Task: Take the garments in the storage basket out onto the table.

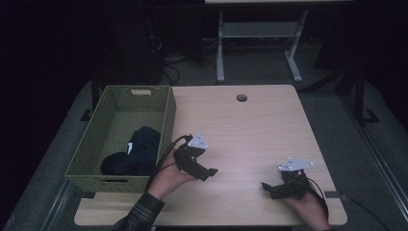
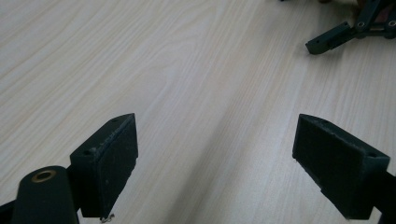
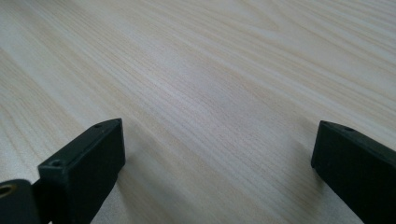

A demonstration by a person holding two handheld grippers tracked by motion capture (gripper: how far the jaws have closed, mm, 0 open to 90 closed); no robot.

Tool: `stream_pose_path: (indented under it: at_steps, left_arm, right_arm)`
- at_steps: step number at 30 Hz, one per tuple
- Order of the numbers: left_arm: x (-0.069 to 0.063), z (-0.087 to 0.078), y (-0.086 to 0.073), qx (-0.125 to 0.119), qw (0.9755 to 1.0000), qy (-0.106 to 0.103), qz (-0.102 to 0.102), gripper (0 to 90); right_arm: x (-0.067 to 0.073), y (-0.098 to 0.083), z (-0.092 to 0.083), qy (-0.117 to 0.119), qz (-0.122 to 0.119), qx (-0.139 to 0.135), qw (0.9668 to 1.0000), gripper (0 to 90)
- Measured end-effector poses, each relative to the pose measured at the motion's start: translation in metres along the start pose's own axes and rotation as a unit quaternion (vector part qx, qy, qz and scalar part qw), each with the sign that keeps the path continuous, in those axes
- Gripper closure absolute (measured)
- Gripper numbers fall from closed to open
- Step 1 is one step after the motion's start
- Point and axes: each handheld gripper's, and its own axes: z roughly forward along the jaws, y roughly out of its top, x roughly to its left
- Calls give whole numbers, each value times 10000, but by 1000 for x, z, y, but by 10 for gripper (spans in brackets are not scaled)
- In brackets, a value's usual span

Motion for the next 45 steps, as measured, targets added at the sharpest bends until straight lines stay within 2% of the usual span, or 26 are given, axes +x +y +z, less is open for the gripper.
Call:
stream_pose_path:
  at_steps: [2, 7, 15, 16, 20, 21, 22, 26, 33, 34, 35, 38, 39, 45]
  left_arm:
    - [0, -1, 1, -23, 10000, -9, -27, 139]
    - [1, -5, 4, 13, 10000, -17, 64, 142]
    - [4, -13, 10, -14, 10000, -20, -1, 142]
    - [5, -15, 11, 32, 10000, -16, 62, 142]
    - [6, -20, 14, 17, 10000, -16, 70, 142]
    - [6, -20, 15, -20, 10000, -12, 16, 142]
    - [7, -22, 15, -16, 10000, -7, 62, 142]
    - [9, -27, 19, 3, 10000, -29, 12, 142]
    - [14, -33, 23, 35, 10000, -22, 73, 142]
    - [14, -33, 23, 14, 10000, -28, 9, 141]
    - [16, -35, 23, 57, 10000, -40, 52, 141]
    - [18, -37, 23, 18, 10000, -51, -27, 141]
    - [20, -39, 23, 28, 10000, -49, 9, 141]
    - [24, -47, 20, -26, 10000, 49, -39, 141]
  right_arm:
    - [0, 0, 0, 0, 0, 0, 10000, 26]
    - [0, 0, 0, -1, -2, -2, 10000, 26]
    - [0, 0, 0, -2, -4, -4, 10000, 26]
    - [0, 0, 0, -2, -5, -5, 10000, 26]
    - [0, 0, 0, -2, -5, -6, 10000, 26]
    - [0, 0, 0, -2, -6, -6, 10000, 26]
    - [0, 0, 0, -1, -6, -6, 10000, 26]
    - [0, 0, 0, 0, -6, -5, 10000, 26]
    - [0, 0, 0, -1, -5, -5, 10000, 26]
    - [0, 0, 0, -1, -5, -4, 10000, 26]
    - [0, 0, 0, -1, -6, -5, 10000, 26]
    - [0, 0, 0, -1, -6, -5, 10000, 26]
    - [0, 0, 0, -1, -7, -5, 10000, 26]
    - [0, 0, 0, 0, -5, -4, 10000, 26]
